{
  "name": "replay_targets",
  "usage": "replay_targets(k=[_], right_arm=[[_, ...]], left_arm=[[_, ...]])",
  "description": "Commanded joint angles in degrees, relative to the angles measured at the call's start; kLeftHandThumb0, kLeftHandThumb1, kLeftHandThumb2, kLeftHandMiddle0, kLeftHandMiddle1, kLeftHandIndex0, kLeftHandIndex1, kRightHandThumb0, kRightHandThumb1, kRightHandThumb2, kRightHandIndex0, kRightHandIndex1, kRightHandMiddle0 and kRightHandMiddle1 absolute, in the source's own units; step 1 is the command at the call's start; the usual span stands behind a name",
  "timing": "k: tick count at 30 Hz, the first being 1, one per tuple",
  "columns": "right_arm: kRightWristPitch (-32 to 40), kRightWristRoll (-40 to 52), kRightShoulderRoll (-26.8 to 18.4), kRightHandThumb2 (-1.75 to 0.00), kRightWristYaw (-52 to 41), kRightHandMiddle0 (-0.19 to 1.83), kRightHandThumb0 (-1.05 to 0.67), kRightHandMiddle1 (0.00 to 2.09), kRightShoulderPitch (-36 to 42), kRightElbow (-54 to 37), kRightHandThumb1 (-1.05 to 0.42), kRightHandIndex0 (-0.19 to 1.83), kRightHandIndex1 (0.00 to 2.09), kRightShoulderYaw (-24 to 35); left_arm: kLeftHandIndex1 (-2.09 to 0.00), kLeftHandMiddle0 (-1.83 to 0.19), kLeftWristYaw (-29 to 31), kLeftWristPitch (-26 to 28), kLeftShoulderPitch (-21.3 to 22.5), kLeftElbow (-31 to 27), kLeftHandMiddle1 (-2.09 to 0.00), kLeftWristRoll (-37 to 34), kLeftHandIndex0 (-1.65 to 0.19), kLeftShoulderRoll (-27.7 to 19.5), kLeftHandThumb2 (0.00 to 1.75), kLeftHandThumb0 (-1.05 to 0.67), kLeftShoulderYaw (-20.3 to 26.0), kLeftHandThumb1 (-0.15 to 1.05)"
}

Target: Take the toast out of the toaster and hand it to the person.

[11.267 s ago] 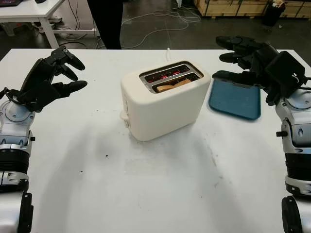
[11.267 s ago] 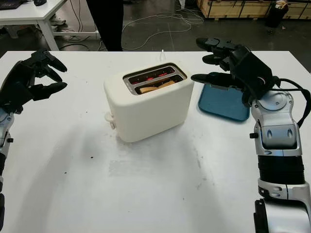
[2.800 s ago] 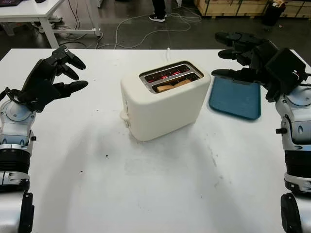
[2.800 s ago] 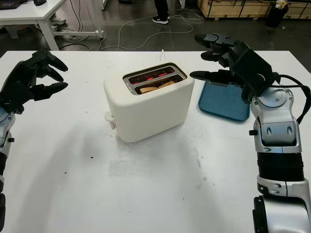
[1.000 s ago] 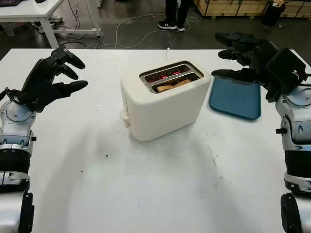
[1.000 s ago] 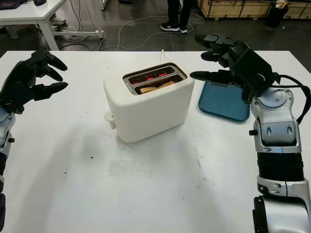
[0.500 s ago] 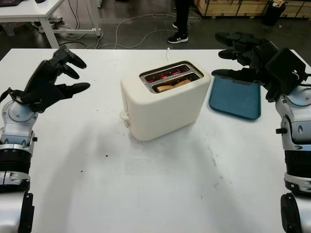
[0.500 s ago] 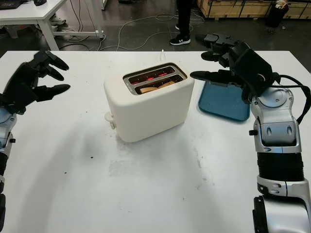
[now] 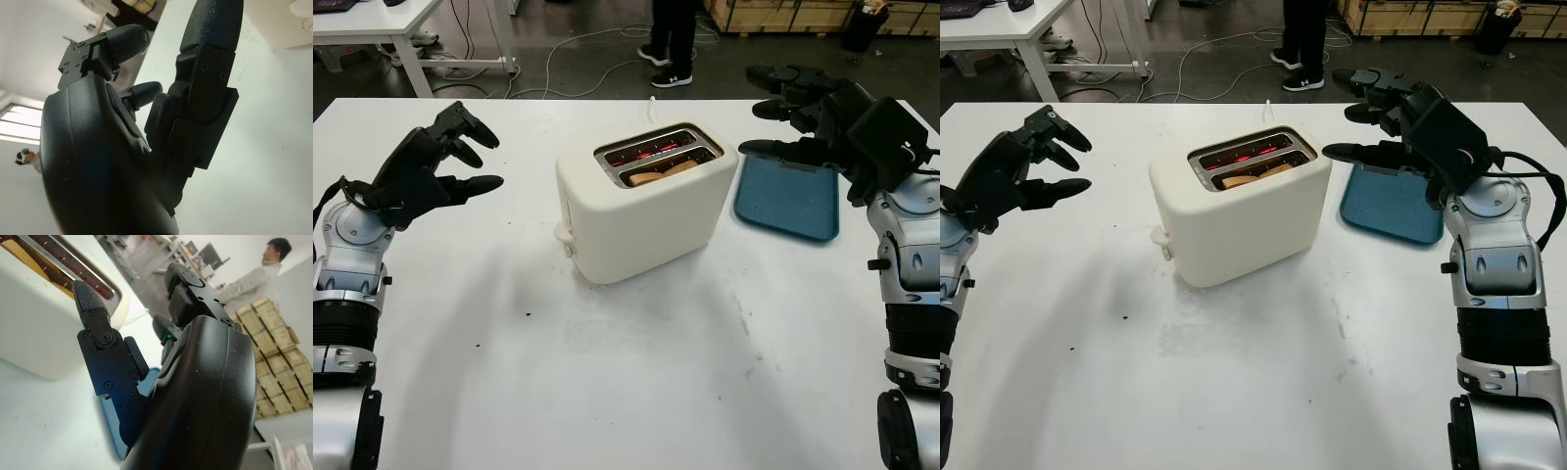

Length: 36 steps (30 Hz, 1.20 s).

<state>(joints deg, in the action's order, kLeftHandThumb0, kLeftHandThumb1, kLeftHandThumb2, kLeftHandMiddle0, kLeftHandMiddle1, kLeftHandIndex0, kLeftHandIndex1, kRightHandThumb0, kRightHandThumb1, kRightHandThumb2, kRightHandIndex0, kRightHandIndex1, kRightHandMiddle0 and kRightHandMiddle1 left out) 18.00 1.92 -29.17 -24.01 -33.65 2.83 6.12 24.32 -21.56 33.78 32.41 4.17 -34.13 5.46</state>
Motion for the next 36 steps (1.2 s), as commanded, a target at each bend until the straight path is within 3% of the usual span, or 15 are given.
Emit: replay_targets(k=[1, 36], right_arm=[[-0.2, 0.5, 0.4, 0.0, 0.5, 0.48, -0.36, 0.02, 0.1, 0.2, -0.74, 0.08, 0.81, 0.2], [0.5, 0.0, 0.0, 0.0, 0.7, 0.49, -0.36, 0.02, -0.4, -0.6, -0.73, 0.09, 0.83, -0.3]], left_arm=[[-1.55, 0.0, 0.7, -1.0, 1.4, 0.4, -1.65, -1.2, 0.0, 0.4, 0.15, -1.05, -0.3, 0.92], [-1.54, 0.0, 1.3, -1.5, 1.5, 1.0, -1.64, -2.1, 0.0, 0.0, 0.16, -1.05, 0.6, 0.92]])
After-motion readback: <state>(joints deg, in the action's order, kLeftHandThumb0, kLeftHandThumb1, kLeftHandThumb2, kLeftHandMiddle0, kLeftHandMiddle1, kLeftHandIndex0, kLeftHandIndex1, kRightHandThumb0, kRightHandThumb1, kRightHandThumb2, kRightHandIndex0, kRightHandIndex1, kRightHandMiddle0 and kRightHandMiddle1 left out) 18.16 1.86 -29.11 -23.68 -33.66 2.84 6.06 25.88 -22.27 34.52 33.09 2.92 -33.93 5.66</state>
